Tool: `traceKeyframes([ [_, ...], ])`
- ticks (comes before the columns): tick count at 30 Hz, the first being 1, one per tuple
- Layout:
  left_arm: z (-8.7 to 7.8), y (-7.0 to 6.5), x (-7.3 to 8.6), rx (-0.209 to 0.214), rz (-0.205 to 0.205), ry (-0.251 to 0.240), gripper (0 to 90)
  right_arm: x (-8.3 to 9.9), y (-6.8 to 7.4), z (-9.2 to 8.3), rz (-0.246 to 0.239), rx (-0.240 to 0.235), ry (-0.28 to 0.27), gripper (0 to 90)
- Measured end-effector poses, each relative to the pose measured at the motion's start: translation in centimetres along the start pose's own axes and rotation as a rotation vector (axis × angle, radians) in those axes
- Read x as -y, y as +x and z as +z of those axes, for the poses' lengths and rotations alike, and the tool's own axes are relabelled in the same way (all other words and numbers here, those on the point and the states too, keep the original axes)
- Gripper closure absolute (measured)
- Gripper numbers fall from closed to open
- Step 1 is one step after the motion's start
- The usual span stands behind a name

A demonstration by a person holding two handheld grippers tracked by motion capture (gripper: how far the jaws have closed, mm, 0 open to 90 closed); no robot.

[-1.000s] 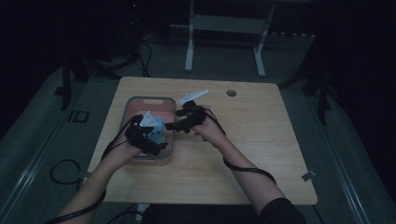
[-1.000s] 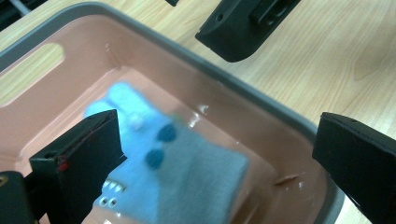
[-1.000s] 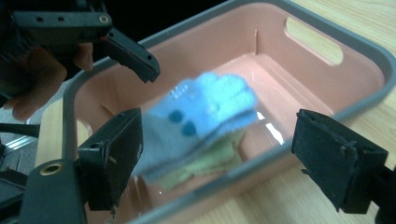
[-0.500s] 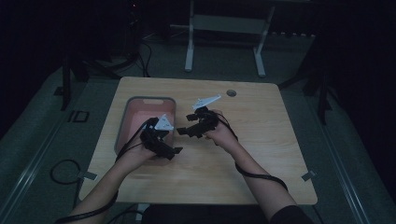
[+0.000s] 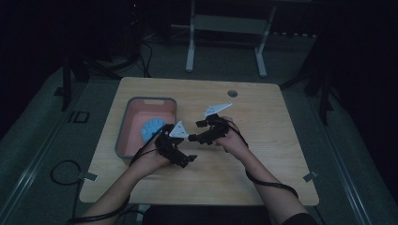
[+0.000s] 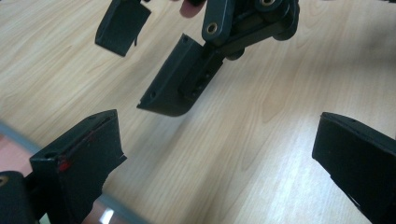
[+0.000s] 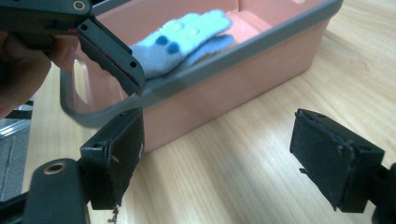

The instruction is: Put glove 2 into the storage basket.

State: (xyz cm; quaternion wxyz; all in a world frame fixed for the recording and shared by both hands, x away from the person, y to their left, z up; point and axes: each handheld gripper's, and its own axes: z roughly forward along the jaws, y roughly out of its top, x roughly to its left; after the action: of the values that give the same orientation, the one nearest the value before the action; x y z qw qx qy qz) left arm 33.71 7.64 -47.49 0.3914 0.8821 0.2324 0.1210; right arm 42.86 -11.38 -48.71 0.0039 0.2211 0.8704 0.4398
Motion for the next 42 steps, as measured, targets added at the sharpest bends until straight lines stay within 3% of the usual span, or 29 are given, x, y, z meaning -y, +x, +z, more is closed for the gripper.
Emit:
traceKeyframes([
  [7, 1.1, -1.4, -0.4, 0.030, 0.025, -0.024, 1.7, 2.0, 0.2, -0.7, 0.023, -0.026, -0.010, 17.8],
  [14, 2.0, -2.5, -0.5, 0.045, 0.056, -0.022, 1.7, 3.4, 0.1, -1.1, 0.031, -0.016, -0.004, 17.8],
  [17, 2.2, -3.2, -0.3, 0.031, 0.073, -0.050, 1.7, 3.9, -0.1, -1.3, 0.042, -0.018, -0.006, 17.8],
  [22, 2.9, -3.9, -0.1, 0.055, 0.075, -0.037, 1.7, 5.3, -0.6, -1.6, 0.069, -0.014, -0.013, 17.8],
  [34, 5.5, -5.4, 0.3, 0.084, 0.081, -0.030, 1.7, 7.3, -1.1, -1.7, 0.073, 0.031, 0.015, 17.8],
  [42, 6.6, -5.8, 0.4, 0.059, 0.069, -0.050, 1.7, 8.6, -1.6, -2.0, 0.081, 0.098, 0.022, 17.8],
])
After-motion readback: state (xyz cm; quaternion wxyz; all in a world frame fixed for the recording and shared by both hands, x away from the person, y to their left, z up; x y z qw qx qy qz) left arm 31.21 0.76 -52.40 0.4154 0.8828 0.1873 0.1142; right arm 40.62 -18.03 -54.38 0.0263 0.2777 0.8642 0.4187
